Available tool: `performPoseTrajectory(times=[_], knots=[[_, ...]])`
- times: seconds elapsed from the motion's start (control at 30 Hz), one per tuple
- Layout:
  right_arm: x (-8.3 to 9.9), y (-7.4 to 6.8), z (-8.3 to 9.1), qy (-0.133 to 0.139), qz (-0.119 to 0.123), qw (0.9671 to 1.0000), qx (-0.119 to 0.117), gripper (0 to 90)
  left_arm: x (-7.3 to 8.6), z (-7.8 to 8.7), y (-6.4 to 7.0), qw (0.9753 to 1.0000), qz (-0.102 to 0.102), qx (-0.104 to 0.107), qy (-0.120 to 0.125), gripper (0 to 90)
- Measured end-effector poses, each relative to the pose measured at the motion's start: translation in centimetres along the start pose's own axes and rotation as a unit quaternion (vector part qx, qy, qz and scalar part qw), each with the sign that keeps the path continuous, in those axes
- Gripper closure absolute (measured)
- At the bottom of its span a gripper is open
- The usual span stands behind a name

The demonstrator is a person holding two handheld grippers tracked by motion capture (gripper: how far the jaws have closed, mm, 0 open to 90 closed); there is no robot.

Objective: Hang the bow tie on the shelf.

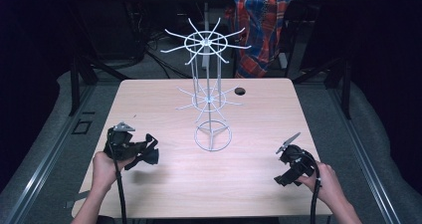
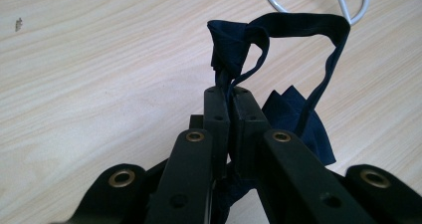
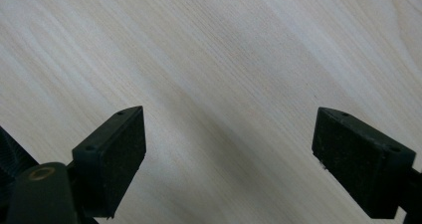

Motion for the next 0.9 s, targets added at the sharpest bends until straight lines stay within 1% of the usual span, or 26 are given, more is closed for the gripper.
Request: performPoseTrajectory(times=[0.13, 0.2, 0.23, 0.3, 0.33, 0.37, 0.4, 0.53, 0.57, 0.6, 0.77, 0.87, 0.9], knots=[[0.0, 0.0, -0.1, 0.001, -0.002, 1.0000, -0.003, 13.4, -0.5, 0.1, -0.1, 1.0000, 0.003, 0.000, 0.009, 86.6], [0.0, -0.1, -0.1, 0.001, -0.002, 1.0000, -0.002, 13.4, -0.9, 0.2, -0.4, 0.9998, 0.007, 0.004, 0.016, 86.6], [0.0, -0.1, -0.1, 0.001, -0.001, 1.0000, -0.003, 13.4, -1.0, 0.2, -0.4, 0.9997, 0.009, 0.002, 0.022, 86.6], [-0.1, -0.2, -0.2, 0.005, -0.004, 1.0000, -0.004, 13.4, -1.2, 0.2, -0.4, 0.9996, 0.009, 0.006, 0.026, 86.6], [-0.1, -0.1, -0.1, 0.000, -0.001, 1.0000, -0.003, 13.4, -1.4, 0.2, -0.4, 0.9995, 0.011, 0.006, 0.029, 86.6], [0.1, 0.0, 0.0, -0.008, 0.005, 0.9999, -0.003, 13.5, -1.5, 0.2, -0.4, 0.9995, 0.009, 0.009, 0.029, 86.6], [-0.1, -0.2, -0.2, 0.005, -0.007, 0.9999, -0.007, 13.4, -1.6, 0.2, -0.4, 0.9994, 0.009, 0.010, 0.031, 86.6], [-0.1, -0.3, -0.2, 0.006, -0.006, 0.9999, -0.007, 13.4, -2.1, 0.0, -0.2, 0.9993, 0.008, 0.012, 0.036, 86.6], [-0.2, -0.3, -0.2, 0.006, -0.006, 0.9999, -0.007, 13.4, -2.3, 0.0, -0.2, 0.9992, 0.008, 0.012, 0.038, 86.6], [-0.1, -0.3, -0.2, 0.006, -0.006, 0.9999, -0.007, 13.4, -2.7, 0.0, -0.1, 0.9989, 0.007, 0.012, 0.045, 86.5], [0.0, -0.1, -0.2, 0.002, -0.005, 1.0000, -0.004, 13.4, -3.5, 0.0, 0.2, 0.9983, 0.006, 0.015, 0.057, 86.4], [0.0, -0.1, -0.2, 0.001, -0.005, 1.0000, -0.004, 13.4, -4.1, 0.0, 0.3, 0.9976, 0.009, 0.019, 0.066, 86.4], [0.0, -0.1, -0.2, 0.001, -0.005, 1.0000, -0.004, 13.4, -4.3, 0.0, 0.4, 0.9976, 0.008, 0.022, 0.065, 86.4]])
Point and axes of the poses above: each handheld gripper's, and its own axes: z roughly backward along the jaws, x roughly out of its underside, y roughly to its right, the point moved 10 cm from there along -z, roughly forward along the jaws, and after that the axes turned 1 degree about -x, right-handed, at the moved point
